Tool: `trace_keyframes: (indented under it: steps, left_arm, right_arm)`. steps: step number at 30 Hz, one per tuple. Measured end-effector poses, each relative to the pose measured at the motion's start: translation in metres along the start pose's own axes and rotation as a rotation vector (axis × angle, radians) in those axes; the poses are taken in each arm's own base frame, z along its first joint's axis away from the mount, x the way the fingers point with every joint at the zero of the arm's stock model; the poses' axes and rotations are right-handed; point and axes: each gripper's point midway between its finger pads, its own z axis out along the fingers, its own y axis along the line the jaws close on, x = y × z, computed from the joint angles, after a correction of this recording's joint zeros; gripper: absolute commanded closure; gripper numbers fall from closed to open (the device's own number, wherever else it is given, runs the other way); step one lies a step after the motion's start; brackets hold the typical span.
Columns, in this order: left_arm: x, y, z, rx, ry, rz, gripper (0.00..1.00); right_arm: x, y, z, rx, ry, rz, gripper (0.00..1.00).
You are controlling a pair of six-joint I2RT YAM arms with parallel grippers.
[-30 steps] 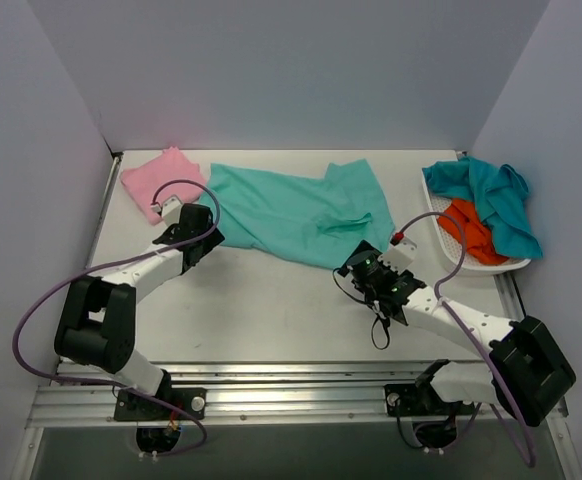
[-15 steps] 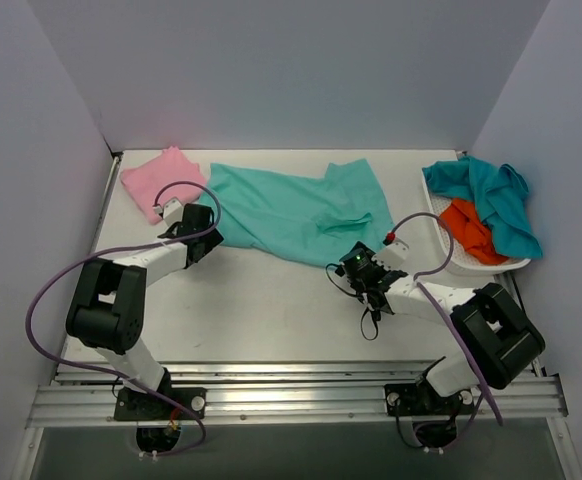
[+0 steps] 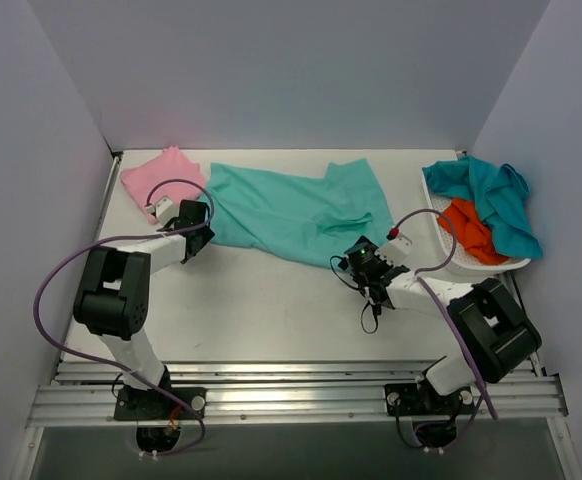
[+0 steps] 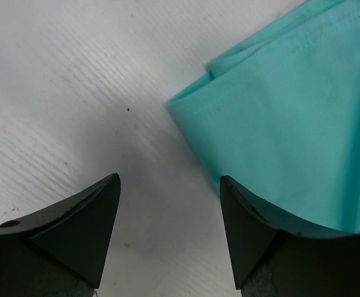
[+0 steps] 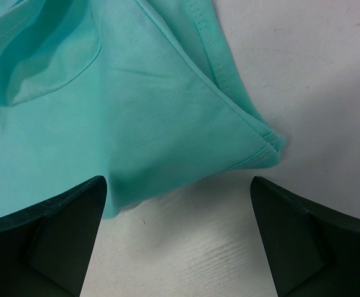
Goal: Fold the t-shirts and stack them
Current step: Fold the flattened tshirt in 1/3 of the way
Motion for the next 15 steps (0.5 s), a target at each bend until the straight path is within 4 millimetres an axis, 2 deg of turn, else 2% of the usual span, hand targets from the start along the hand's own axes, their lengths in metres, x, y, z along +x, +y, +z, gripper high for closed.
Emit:
trace_keyframes:
  steps: [4,12,15]
  left_arm:
    - [-0.007,-0.001,0.011,-0.021,-0.012,-0.023,0.34]
    - [-0.017,-0.021,0.028,-0.016,-0.022,-0.053,0.44]
    - [-0.018,-0.024,0.031,-0.017,-0.023,-0.059,0.50]
  right_arm:
    - [-0.006,-0.003,0.005,0.007,-0.003,0.019,0.05]
    - [-0.012,-0.006,0.009,0.006,-0.009,0.030,0.07]
    - [-0.013,-0.007,0.010,0.006,-0.012,0.033,0.07]
